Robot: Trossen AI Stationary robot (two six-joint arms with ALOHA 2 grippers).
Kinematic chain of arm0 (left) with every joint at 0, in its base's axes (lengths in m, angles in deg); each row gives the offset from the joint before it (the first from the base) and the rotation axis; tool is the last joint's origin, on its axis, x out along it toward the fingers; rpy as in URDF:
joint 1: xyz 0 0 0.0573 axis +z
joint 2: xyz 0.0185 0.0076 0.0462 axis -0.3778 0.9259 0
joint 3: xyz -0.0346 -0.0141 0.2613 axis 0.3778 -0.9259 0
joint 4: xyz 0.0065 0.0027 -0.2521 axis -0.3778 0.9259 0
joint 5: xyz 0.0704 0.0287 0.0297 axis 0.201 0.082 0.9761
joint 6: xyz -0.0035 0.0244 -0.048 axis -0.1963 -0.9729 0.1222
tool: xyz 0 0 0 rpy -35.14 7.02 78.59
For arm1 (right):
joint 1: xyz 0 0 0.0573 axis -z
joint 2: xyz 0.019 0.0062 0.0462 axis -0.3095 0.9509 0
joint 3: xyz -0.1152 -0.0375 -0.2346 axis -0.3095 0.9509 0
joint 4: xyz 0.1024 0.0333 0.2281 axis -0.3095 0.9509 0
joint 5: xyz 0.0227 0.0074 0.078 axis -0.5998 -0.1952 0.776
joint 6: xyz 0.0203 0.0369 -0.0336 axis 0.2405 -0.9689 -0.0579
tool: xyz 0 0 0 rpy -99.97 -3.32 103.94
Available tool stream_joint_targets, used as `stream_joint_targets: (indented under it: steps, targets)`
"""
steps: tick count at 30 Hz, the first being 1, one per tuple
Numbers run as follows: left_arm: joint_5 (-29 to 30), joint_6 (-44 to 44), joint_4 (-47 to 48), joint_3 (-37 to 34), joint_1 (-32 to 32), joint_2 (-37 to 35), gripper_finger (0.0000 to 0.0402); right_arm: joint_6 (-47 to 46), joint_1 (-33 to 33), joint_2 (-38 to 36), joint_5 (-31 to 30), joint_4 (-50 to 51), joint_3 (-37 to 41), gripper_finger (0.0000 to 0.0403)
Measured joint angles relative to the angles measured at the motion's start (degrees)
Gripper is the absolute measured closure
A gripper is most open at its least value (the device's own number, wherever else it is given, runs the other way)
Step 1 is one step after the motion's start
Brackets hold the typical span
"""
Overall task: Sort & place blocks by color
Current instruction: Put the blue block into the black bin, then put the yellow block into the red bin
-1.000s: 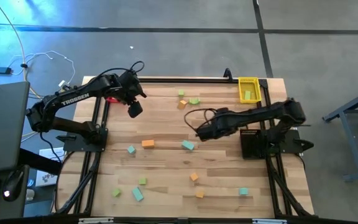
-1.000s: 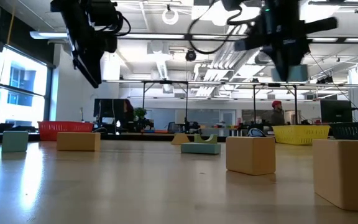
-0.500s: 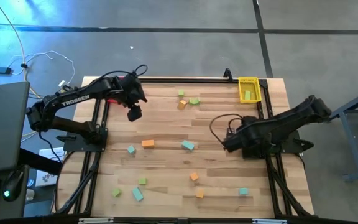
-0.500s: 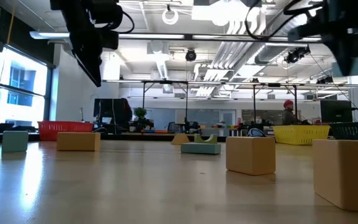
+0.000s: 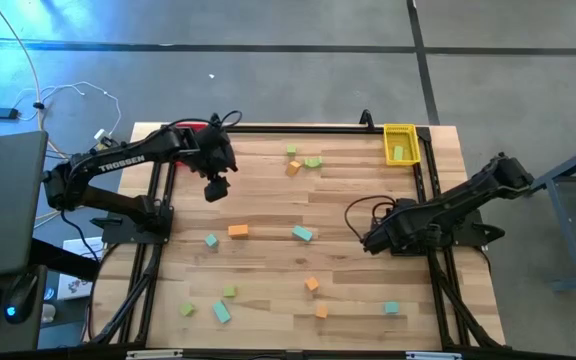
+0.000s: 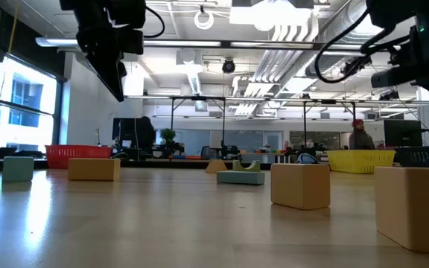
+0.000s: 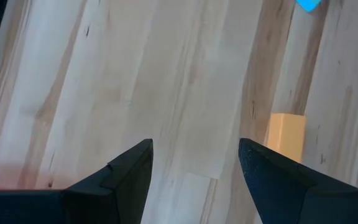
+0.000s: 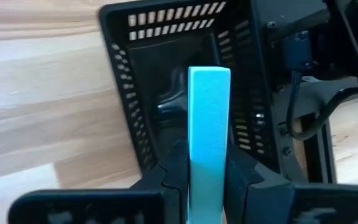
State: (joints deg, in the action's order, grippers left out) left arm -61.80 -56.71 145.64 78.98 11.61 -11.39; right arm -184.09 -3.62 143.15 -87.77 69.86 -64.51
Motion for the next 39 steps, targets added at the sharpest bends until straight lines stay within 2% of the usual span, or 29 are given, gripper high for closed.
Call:
stream_joint_targets:
  steps: [7,15,18,25,30,34,39]
  targets:
    - [-0.4,0.0,0.39,0.0,-1.48,0.0,0.0178,1.25,0.0,0.02,0.24,-0.81,1.61,0.0359]
    - [-5.51,0.0,1.18,0.0,-3.55,0.0,0.0178,3.51,1.37,0.02,3.47,0.35,1.61,0.0357]
    - [-5.51,0.0,1.18,0.0,-4.67,0.0,0.0178,6.03,2.19,0.02,3.5,0.32,1.61,0.0339]
    - [-5.46,0.46,1.16,0.0,-6.54,0.0,0.0178,11.08,4.82,0.02,3.49,0.82,1.6,0.027]
    - [-5.48,0.43,1.18,0.0,-7.82,0.0,0.0178,11.09,6.04,-0.78,2.28,1.7,1.37,0.0248]
    - [-5.51,0.44,1.71,0.0,-8.69,0.0,0.0178,10.95,6.29,-3.21,-2.67,1.99,-0.85,0.0247]
    - [-5.56,0.48,2.61,0.0,-10.4,0.0,0.0178,11.13,6.44,-6.91,-16.71,2.22,-5.34,0.0247]
